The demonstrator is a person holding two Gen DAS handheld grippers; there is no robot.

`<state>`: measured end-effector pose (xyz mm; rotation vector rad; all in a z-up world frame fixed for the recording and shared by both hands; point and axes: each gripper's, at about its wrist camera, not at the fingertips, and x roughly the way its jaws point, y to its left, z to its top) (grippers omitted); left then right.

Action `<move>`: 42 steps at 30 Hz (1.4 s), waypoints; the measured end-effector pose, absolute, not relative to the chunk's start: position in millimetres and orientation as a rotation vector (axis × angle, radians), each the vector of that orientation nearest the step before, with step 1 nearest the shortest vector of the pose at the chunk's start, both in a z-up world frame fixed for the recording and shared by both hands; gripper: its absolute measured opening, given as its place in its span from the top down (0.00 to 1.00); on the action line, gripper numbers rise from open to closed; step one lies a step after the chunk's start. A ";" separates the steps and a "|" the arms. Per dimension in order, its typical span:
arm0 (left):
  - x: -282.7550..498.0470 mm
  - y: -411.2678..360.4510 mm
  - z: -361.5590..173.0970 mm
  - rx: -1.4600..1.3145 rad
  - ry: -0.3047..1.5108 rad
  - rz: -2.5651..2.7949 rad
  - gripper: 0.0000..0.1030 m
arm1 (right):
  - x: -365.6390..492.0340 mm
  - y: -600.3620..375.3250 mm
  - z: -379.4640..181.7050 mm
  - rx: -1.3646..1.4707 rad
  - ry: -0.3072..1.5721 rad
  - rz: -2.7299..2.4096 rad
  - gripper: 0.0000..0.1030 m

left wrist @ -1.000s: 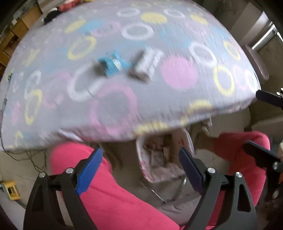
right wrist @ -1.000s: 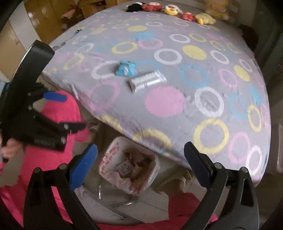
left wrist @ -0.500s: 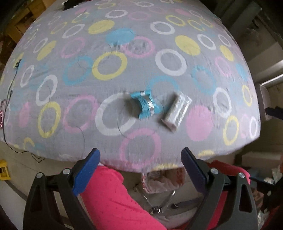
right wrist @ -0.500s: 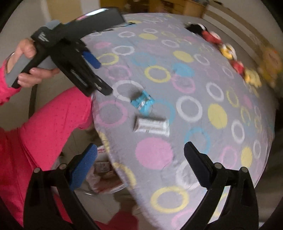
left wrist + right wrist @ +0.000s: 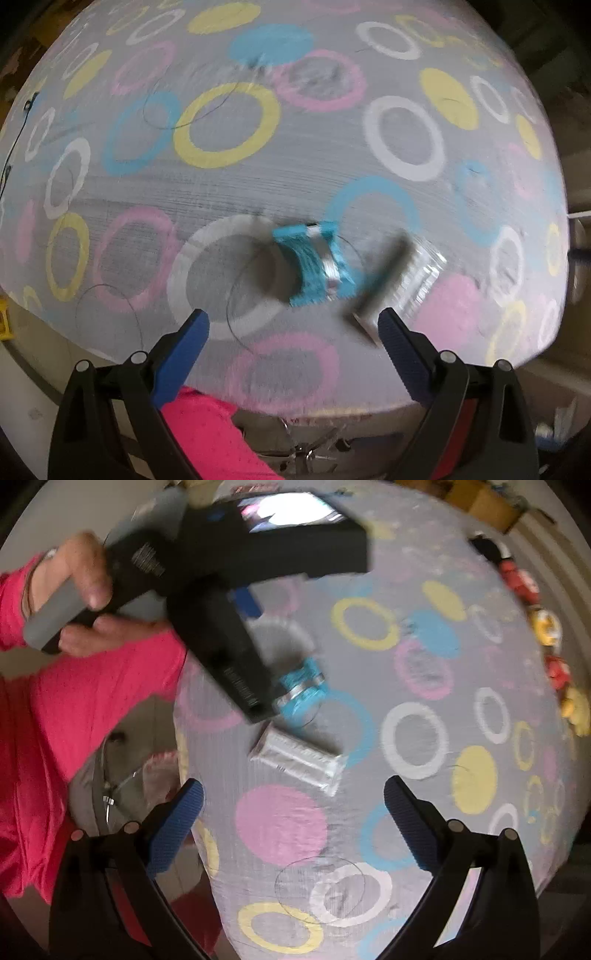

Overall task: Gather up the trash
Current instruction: 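Grasp the blue packet with left tool while right tool grasps the clear sachet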

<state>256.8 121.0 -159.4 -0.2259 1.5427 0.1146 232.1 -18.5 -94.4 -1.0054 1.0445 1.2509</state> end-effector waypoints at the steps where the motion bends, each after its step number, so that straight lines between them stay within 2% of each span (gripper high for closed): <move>1: 260.1 122.5 -167.2 -0.233 1.551 0.132 0.12 | 233.8 -16.2 -102.5 -1.011 1.057 1.265 0.07; 21: 282.7 127.5 -229.6 -0.380 1.562 0.227 0.13 | 250.7 0.4 -207.7 -1.149 1.039 1.450 0.08; 27: 283.4 131.0 -231.2 -0.400 1.551 0.267 0.22 | 259.3 1.0 -224.7 -1.144 0.989 1.462 0.09; 29: 281.7 130.4 -232.2 -0.392 1.548 0.281 0.23 | 259.8 2.2 -230.0 -1.138 0.985 1.480 0.17; 32: 282.3 124.1 -234.3 -0.352 1.553 0.307 0.25 | 258.5 3.1 -234.5 -1.097 0.989 1.490 0.18; 34: 286.5 117.1 -234.5 -0.325 1.556 0.313 0.30 | 259.2 0.1 -233.1 -1.068 0.999 1.474 0.25; 38: 297.1 102.2 -232.8 -0.294 1.568 0.292 0.45 | 253.4 -4.4 -228.9 -1.057 1.031 1.434 0.46; 42: 304.9 88.3 -232.2 -0.287 1.567 0.267 0.60 | 245.5 -6.0 -227.3 -1.041 1.047 1.373 0.52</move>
